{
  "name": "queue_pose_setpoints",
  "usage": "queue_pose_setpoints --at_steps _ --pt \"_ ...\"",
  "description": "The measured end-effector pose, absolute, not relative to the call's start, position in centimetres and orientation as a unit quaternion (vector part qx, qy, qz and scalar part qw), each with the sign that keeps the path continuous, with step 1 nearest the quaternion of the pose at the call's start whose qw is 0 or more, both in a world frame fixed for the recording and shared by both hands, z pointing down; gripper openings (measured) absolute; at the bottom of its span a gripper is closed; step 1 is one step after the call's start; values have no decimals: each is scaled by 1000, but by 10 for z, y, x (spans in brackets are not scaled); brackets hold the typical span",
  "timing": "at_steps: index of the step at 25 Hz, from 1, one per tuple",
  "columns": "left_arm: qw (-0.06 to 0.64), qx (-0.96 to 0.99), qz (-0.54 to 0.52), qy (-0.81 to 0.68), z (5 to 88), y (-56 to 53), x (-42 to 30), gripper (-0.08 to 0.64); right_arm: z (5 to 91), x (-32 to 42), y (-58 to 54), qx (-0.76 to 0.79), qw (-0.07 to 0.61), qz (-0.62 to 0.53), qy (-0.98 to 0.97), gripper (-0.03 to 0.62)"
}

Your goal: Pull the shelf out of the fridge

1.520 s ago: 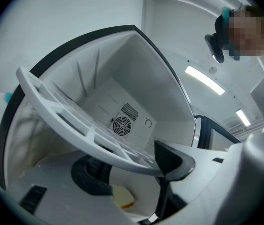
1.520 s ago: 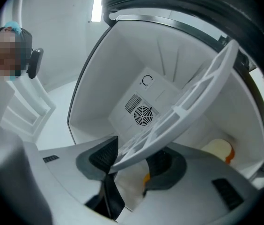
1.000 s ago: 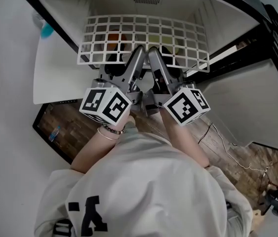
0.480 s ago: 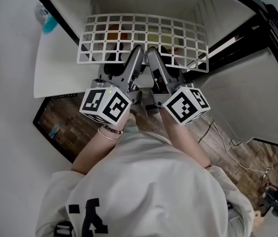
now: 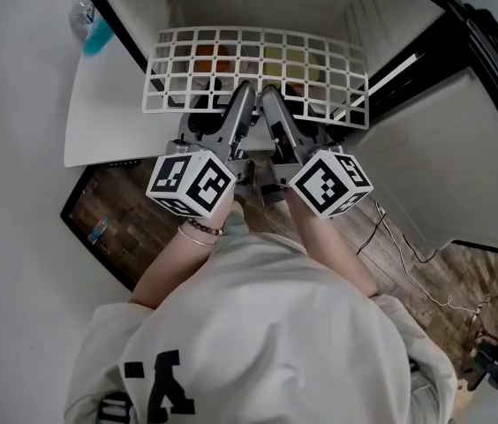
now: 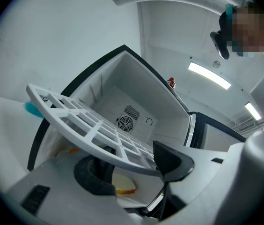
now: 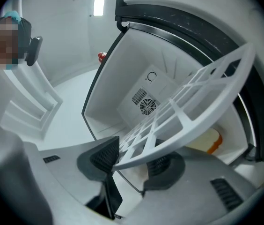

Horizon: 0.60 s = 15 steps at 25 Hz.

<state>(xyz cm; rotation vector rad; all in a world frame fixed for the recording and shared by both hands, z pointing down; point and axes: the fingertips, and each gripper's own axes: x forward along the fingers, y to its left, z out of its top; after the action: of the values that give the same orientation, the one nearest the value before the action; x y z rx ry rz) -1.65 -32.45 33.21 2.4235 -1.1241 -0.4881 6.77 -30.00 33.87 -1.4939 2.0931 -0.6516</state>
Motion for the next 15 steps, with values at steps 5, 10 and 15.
queue_pose_setpoints --at_steps 5,10,15 --pt "218 869 -168 -411 336 -319 -19 248 342 65 -295 -544 235 -244 768 178" --pt "228 865 -166 -415 341 -311 -20 232 347 63 -288 -544 228 -247 769 173" --pt "233 862 -170 -417 345 -303 -22 222 350 62 -281 -542 226 -252 769 166"
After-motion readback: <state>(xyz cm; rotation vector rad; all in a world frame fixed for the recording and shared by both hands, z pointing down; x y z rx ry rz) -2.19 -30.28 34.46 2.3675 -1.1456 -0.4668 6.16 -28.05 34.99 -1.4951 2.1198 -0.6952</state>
